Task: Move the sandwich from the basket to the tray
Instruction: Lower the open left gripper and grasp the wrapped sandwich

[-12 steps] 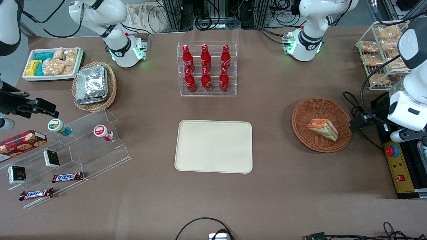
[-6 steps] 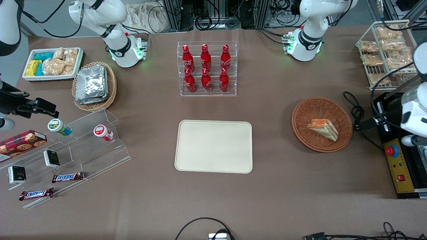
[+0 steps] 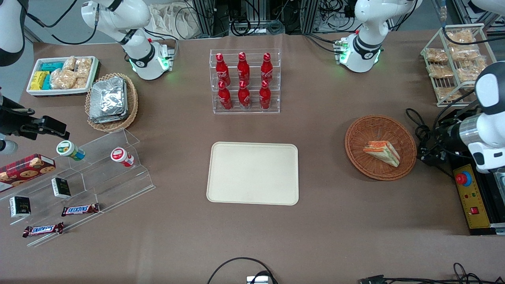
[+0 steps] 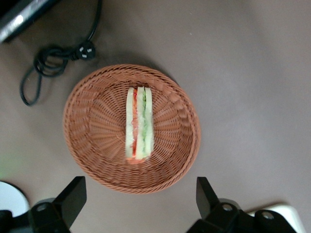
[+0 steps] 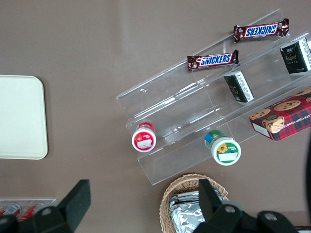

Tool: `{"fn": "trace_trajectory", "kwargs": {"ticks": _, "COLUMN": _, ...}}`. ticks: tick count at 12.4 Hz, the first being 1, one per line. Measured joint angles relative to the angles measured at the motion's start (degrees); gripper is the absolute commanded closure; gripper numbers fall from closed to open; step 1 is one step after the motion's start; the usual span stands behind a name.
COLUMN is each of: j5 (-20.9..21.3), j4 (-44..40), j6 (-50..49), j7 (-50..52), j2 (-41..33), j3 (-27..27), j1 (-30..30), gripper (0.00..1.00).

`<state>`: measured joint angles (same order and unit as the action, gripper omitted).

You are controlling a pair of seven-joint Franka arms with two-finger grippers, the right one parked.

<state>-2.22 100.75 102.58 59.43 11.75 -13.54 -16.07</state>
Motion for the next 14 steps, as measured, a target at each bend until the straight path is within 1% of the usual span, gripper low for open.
{"fn": "trace_trajectory", "kwargs": {"ticks": 4, "j5": -0.1, "j4": 14.1, "j6": 16.7, "j7": 12.0, "j2": 0.1, "j3": 0.0, "j1": 0.0, "gripper": 0.0}}
{"fn": "trace_trajectory", "kwargs": {"ticks": 7, "j5": -0.3, "j4": 22.2, "j6": 24.8, "j7": 14.5, "j2": 0.0, "j3": -0.1, "j1": 0.0, "gripper": 0.0}}
{"fn": "trace_trajectory", "kwargs": {"ticks": 9, "j5": -0.4, "j4": 24.3, "j6": 26.4, "j7": 15.9, "j2": -0.2, "j3": -0.5, "j1": 0.2, "gripper": 0.0}}
{"fn": "trace_trajectory", "kwargs": {"ticks": 14, "j5": -0.2, "j4": 25.8, "j6": 28.2, "j7": 15.8, "j2": -0.4, "j3": -1.0, "j1": 2.2, "gripper": 0.0}}
